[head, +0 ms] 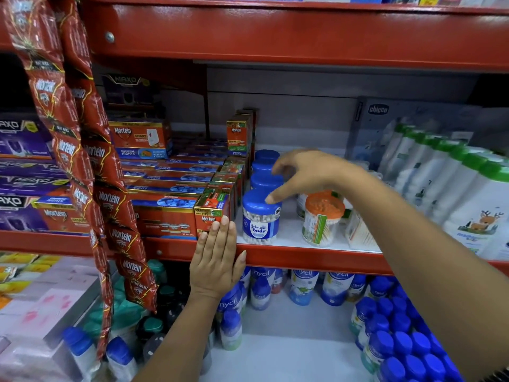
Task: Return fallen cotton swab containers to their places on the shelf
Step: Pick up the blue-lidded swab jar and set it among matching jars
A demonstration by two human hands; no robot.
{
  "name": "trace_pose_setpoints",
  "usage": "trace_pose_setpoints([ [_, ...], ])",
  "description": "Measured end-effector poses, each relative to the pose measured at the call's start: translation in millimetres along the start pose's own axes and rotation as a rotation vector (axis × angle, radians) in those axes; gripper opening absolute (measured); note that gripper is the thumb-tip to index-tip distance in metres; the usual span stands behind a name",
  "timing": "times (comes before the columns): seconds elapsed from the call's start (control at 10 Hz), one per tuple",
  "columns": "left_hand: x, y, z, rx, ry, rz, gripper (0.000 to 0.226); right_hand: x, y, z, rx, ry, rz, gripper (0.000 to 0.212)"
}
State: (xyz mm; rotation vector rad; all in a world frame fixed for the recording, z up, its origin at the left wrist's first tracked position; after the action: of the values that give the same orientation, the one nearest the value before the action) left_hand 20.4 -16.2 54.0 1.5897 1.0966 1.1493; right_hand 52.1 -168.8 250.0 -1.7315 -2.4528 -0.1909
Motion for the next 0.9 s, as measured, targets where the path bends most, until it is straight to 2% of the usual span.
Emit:
trace_pose_setpoints([
  [0.1, 0, -1, 0, -0.003, 0.005, -0.001, 0.061, -28, -9, -9, 0.060, -0.137, 0.118, 0.070],
  [0.2, 0, -1, 0, -0.001, 0.010, 0.001, 0.061, -44, -15, -1, 0.155, -0.162, 0.197, 0.083],
  [0.3, -1, -1, 1, 0.009, 0.008, -0.003, 0.061, -50, -16, 6, 0.130, -0.273, 0.232, 0.078],
  [0.4, -1, -1, 0, 0.009, 0.007, 0.000, 0.061, -51, -15, 8, 0.114, -0.313, 0.188, 0.063],
  [0.5, -1, -1, 0, 0.005, 0.007, 0.002, 0.061, -53, -20, 6, 0.172, -0.210, 0.131, 0.077],
  [0.6, -1, -1, 1, 0.008, 0.012, 0.000, 0.061, -56, -25, 6, 0.138, -0.203, 0.159, 0.084],
  [0.7, -2, -1, 0, 0.003, 0.004, 0.003, 0.061, -56, -26, 12, 0.141, -0.223, 0.153, 0.069],
  [0.8, -1, 0, 0, 0.000, 0.000, 0.000, 0.061, -54, -28, 14, 0.178, -0.128, 0.119, 0.073],
  [0.9, -2, 0, -1, 0.000, 0.000, 0.002, 0.061, -56, -30, 10, 0.085, -0.106, 0.152, 0.073],
])
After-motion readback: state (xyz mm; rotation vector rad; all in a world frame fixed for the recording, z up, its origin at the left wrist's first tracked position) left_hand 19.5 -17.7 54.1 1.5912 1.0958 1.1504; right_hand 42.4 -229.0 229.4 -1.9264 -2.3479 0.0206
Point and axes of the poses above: each hand's wrist, its own y-axis towards the middle knuckle, its own z-axis out of the palm, x = y × z, the point moved 6 cm from there along y, towards the middle knuckle, and after that the axes turned 1 degree about z, right-handed, at the moved point
